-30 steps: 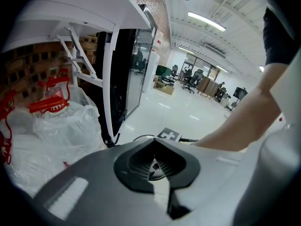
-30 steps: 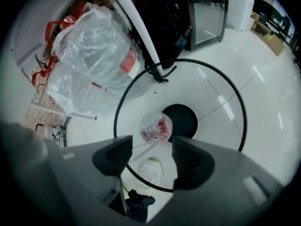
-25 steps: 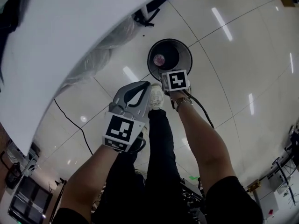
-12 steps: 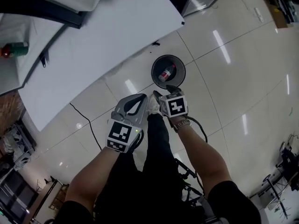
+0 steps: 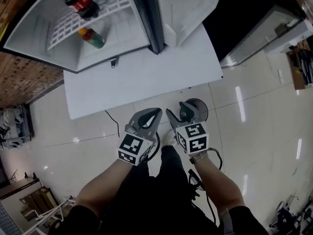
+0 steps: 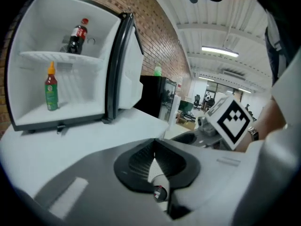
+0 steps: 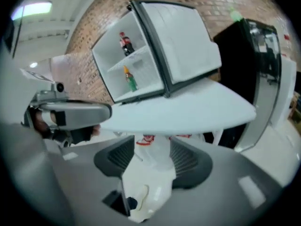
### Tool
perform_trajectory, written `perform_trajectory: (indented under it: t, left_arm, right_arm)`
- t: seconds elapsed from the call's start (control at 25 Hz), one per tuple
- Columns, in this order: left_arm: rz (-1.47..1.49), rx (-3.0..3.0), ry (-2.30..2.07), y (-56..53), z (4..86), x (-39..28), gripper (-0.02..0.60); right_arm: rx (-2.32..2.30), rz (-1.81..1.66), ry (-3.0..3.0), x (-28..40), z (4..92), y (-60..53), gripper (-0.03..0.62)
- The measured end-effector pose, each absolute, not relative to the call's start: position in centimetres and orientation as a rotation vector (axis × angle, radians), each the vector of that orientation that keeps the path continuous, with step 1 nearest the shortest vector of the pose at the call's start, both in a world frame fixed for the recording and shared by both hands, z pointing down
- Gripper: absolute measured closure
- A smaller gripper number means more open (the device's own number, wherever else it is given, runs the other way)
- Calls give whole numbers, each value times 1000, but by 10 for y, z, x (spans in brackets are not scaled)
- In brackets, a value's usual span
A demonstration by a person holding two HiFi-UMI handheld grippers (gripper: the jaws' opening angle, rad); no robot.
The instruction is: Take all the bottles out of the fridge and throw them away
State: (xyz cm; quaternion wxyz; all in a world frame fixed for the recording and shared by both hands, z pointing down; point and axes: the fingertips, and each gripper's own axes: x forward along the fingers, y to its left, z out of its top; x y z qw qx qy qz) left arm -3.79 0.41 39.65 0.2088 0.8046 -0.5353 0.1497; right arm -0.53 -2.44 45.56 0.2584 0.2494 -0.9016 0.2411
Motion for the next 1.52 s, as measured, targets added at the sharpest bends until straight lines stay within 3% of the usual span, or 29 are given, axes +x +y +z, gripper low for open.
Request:
perform_trajectory:
  t: [0.4,0.68,0.88,1.52]
  left_arm:
    - [309,2175,-1810,1,310,-190,577]
    - [236,2156,-1933,2,268,-257,578]
    - [197,2187,-1979,-5,241,-288,577]
    - [184,2223,-2033,-10,214,-348,578]
  right_arm:
    - [652,267,-2696,-158,309,-63,356]
    - [737,86,-2806,-237,223,-111,345]
    - [784,20,-2813,-278,196,-140,295]
    - [892,-14,-2732,-345,178,-211,246]
